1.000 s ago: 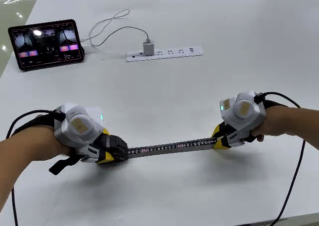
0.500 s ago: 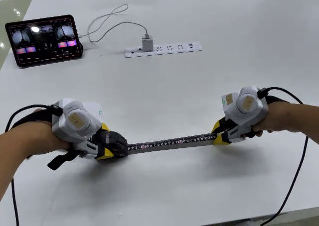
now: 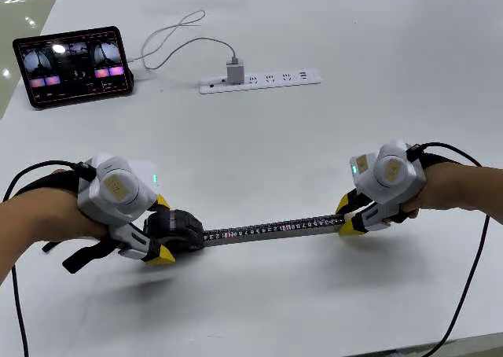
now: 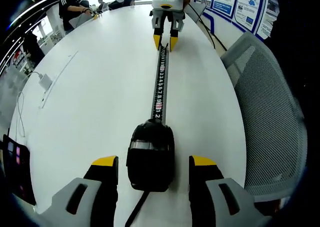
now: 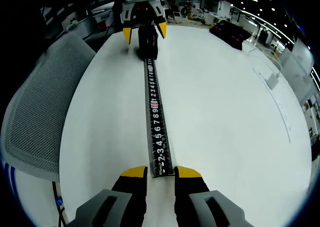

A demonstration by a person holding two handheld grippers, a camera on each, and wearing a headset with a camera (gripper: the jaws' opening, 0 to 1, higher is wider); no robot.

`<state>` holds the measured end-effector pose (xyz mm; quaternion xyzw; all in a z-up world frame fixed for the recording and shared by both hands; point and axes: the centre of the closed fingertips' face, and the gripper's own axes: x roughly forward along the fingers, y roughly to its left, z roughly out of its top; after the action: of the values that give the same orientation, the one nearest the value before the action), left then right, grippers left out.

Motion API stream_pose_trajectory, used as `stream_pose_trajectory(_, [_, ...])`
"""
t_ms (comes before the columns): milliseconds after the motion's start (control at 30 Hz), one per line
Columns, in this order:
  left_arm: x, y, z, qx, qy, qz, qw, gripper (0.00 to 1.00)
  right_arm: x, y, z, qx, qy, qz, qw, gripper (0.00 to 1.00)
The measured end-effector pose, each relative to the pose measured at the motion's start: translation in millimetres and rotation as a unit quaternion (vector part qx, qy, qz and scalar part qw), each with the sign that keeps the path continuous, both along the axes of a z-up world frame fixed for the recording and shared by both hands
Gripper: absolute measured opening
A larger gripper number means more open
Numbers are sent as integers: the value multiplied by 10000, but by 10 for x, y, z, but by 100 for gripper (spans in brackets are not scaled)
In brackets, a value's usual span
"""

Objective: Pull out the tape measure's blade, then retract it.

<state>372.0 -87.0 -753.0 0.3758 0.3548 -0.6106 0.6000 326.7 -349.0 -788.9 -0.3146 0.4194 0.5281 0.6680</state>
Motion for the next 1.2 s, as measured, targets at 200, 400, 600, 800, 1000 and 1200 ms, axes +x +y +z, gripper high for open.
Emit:
stream_pose_trajectory(200, [28, 11, 57, -162, 145, 287, 9994, 67, 26, 11, 28, 61, -26, -206, 9998, 28])
stream_pose_trajectory(400, [29, -4, 93, -353, 280, 613, 9971, 75, 34, 10, 69, 152, -17, -535, 9984, 37])
stream_pose_trajectory(600, [18, 22, 68, -472, 309, 851, 9948, 84, 26, -39, 86, 269, -51, -846, 9960, 43])
stream_pose_trajectory(800, [7, 87, 42, -487, 364, 1067, 9924, 91, -8, -104, 81, 314, -91, -1075, 9937, 46])
stream_pose_trajectory(1000, [64, 115, 109, -821, 306, 1427, 9859, 99, -40, -95, 118, 515, -35, -1362, 9893, 50])
stream_pose_trajectory(1200, [107, 149, 174, -1150, 300, 1861, 9753, 99, -97, -106, 144, 605, -103, -1535, 9862, 62])
